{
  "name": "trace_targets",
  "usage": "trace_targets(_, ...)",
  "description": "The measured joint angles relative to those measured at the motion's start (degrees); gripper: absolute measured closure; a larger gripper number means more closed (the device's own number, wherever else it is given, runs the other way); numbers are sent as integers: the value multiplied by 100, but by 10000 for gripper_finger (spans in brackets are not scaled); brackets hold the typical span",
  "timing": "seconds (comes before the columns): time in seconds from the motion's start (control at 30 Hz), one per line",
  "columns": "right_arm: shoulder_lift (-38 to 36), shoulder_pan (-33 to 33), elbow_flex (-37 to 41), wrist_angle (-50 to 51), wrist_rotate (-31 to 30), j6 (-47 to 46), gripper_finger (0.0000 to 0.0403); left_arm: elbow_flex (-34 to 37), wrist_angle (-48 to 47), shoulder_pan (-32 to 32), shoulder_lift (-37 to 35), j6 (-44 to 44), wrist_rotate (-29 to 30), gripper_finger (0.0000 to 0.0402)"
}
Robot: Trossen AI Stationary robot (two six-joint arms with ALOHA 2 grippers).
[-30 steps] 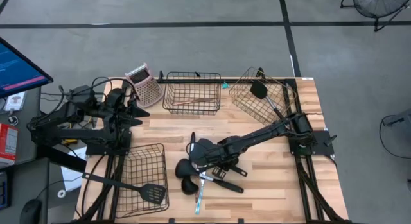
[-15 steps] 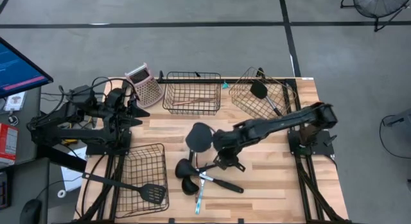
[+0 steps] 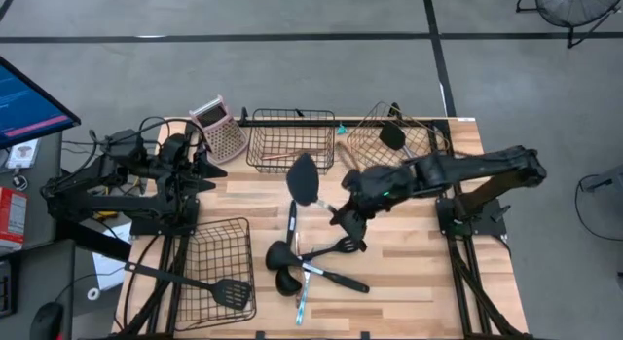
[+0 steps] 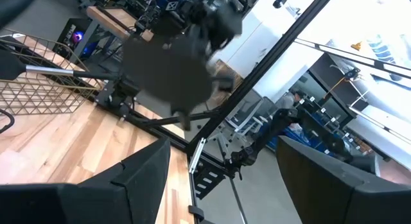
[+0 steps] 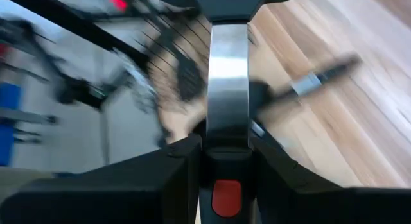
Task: Pick & Place Kitchen Items
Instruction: Put the black spatula into the brown wire basket
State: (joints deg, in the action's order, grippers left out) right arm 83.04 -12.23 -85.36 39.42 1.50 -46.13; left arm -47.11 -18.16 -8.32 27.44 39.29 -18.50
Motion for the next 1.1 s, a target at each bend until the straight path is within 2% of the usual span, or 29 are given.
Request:
trace_targets(0.27,-592,7,-7,-691,-199,149,306,0,-1,0,0,0,0,133)
trace_targets(0.47,-1079,267,-7,-1840,850,698,306,0,1,0,0,7,0,133)
trace_targets(0.63,-1390,343,-9,-2129,999,799,306,0,-1,0,0,13,0,133)
trace_targets(0.8,-1638,459,-9,-1439,201,686,306,0,1,0,0,13,0,133)
trace_targets(1.0,-1947,970,-9,317,-1029,525,306,0,0,0,4,116,51,133)
trace_targets(1.1,-2006,1354,-7,1231,-1295,348,306,0,1,0,4,118,169,133)
